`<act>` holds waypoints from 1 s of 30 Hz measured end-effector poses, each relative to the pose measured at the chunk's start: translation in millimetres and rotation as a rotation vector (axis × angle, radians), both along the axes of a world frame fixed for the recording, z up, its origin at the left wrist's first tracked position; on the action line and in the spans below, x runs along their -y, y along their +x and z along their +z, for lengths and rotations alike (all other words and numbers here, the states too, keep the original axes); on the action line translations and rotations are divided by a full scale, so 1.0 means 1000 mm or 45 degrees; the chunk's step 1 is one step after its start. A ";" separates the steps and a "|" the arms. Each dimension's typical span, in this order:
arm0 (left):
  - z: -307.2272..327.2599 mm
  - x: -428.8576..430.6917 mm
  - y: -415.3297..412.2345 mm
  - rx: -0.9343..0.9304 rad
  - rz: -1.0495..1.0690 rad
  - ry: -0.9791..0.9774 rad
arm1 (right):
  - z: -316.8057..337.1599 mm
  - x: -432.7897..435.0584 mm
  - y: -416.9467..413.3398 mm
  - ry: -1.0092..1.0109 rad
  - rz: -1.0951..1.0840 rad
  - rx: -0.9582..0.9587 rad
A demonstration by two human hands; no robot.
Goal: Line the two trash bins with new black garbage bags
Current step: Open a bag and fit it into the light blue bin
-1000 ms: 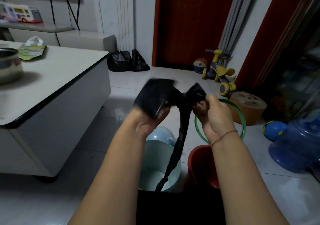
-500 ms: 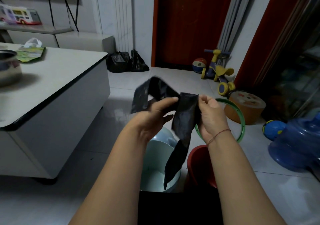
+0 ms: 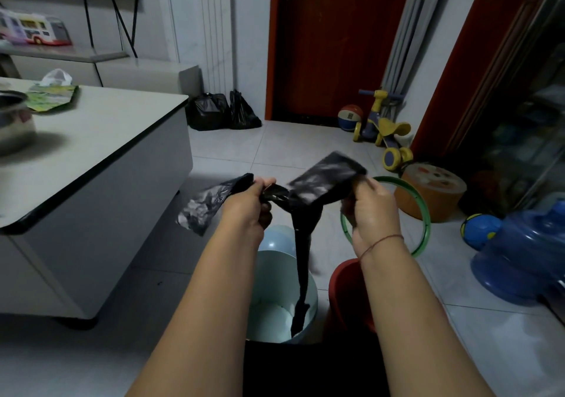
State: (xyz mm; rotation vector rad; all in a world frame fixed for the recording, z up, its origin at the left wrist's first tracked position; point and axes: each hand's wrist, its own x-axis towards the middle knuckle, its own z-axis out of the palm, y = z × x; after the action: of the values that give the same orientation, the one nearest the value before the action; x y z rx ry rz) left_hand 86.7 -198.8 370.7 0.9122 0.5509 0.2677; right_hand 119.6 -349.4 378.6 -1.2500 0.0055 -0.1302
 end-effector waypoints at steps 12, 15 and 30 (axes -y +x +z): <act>0.000 -0.005 -0.005 -0.084 0.172 -0.270 | -0.005 0.020 0.016 1.011 0.062 -0.528; 0.000 -0.005 -0.007 -0.270 0.017 -0.032 | -0.003 0.020 0.017 1.018 0.130 -0.458; 0.001 0.023 -0.011 0.232 -0.747 1.351 | 0.007 0.004 0.011 0.810 0.294 -0.297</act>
State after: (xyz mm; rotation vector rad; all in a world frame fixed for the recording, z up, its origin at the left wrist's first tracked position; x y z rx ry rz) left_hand 76.1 -222.2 372.0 1.9982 -0.0991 0.0870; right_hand 130.6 -353.9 385.9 -0.6172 0.0971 0.2079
